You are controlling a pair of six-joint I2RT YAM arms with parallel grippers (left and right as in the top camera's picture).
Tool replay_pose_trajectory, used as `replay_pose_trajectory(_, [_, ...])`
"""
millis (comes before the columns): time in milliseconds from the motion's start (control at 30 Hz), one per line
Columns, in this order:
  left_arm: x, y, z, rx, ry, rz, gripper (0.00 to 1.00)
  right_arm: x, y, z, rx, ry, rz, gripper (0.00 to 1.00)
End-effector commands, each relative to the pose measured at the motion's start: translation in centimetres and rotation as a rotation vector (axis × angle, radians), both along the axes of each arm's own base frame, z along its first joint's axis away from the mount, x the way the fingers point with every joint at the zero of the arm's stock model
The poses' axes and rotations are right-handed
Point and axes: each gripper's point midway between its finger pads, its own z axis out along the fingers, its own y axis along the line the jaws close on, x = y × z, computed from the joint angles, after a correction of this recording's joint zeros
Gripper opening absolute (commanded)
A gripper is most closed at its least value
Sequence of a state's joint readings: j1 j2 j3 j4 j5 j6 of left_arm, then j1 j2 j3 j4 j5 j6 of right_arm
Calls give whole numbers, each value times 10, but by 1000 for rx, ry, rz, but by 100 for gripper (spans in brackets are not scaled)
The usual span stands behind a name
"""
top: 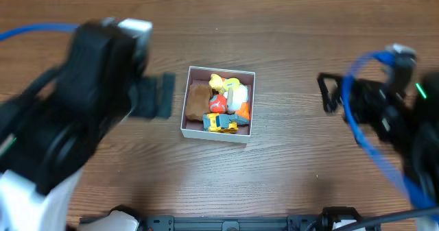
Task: Pack container
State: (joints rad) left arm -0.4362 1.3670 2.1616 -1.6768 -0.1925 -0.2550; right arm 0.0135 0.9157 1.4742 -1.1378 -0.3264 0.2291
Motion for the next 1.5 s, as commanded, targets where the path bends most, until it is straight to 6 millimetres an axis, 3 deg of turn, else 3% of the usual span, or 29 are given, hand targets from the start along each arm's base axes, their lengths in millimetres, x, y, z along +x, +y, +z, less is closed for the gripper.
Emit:
replay_pose_trajectory(0, [-25, 29, 23, -15, -107, 97, 100, -65, 0, 55, -19, -268, 14, 100])
replay_pose_trajectory(100, [-46, 37, 36, -53, -169, 94, 100, -99, -10, 69, -39, -375, -44, 100])
replay_pose_trajectory(167, [-53, 40, 40, -64, -189, 93, 100, -108, -11, 67, -39, -380, -45, 100])
replay_pose_trajectory(267, [-56, 41, 42, -69, -198, 93, 100, -109, -11, 56, -40, -332, -45, 100])
replay_pose_trajectory(633, [-55, 41, 41, -67, -195, 93, 100, -110, -11, 54, -34, -322, -47, 100])
replay_pose_trajectory(867, [-55, 41, 41, -67, -195, 93, 100, -103, -11, 37, -72, -280, -36, 100])
replay_pose_trajectory(1000, [-55, 41, 41, -68, -196, 93, 100, -76, -6, -15, -167, -201, 52, 100])
replay_pose_trajectory(1100, [-55, 41, 41, -68, -196, 93, 100, -52, 5, -70, -147, -201, 107, 100])
replay_pose_trajectory(1300, [-55, 41, 41, -68, -196, 93, 100, -32, 15, -154, -146, -246, 148, 100])
replay_pose_trajectory(1467, [-55, 41, 41, -68, -196, 93, 100, -27, 7, -204, -171, -244, 99, 100])
